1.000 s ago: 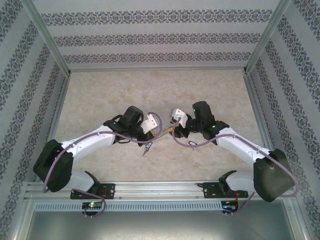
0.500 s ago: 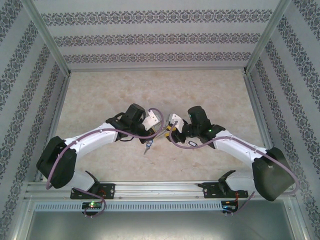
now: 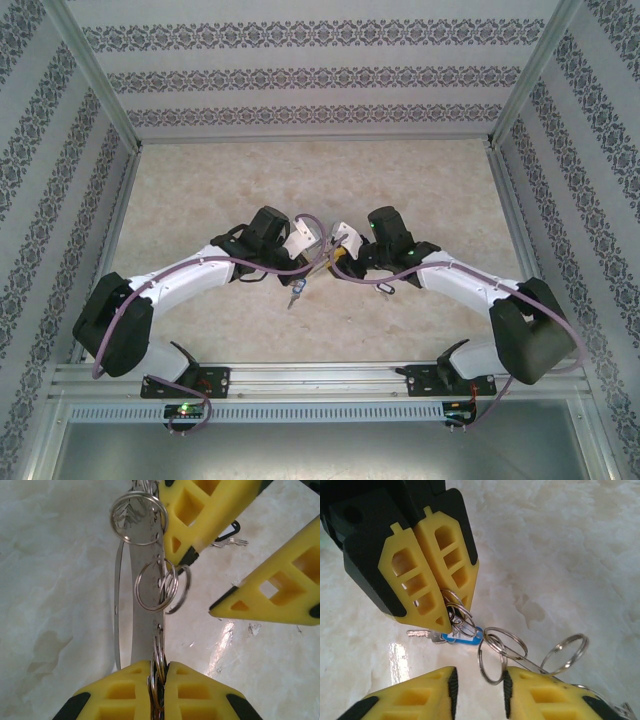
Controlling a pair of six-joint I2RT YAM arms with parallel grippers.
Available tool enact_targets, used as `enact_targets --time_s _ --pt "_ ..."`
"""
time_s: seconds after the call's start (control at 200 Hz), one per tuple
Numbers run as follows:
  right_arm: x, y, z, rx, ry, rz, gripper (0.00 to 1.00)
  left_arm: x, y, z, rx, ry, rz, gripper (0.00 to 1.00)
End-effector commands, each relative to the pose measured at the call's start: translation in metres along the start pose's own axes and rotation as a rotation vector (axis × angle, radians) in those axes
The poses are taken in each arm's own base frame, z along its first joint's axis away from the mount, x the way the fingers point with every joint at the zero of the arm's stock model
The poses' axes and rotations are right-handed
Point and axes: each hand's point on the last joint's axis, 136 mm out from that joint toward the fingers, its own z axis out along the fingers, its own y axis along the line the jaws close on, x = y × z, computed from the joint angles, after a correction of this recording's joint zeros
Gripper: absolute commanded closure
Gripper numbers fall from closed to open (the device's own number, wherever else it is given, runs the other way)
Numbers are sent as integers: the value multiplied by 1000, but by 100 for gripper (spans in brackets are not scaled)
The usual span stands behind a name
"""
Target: Put the keys on the keyring
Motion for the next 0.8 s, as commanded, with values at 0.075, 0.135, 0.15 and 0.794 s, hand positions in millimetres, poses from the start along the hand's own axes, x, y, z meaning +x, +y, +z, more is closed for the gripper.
enact_targets --time_s 0.075,0.135,0.15,0.794 --pt "-22 -1 1 -19 -61 -7 75 -9 0 -4 4 -39 -11 93" --pt "-24 1 3 -37 -71 2 80 -10 0 -3 8 -43 -19 93" --pt "-24 1 3 -40 -73 3 81 -10 0 -3 7 -44 -20 93" --pt "-12 27 18 -92 -72 -224 100 -19 0 -8 2 -76 -111 93"
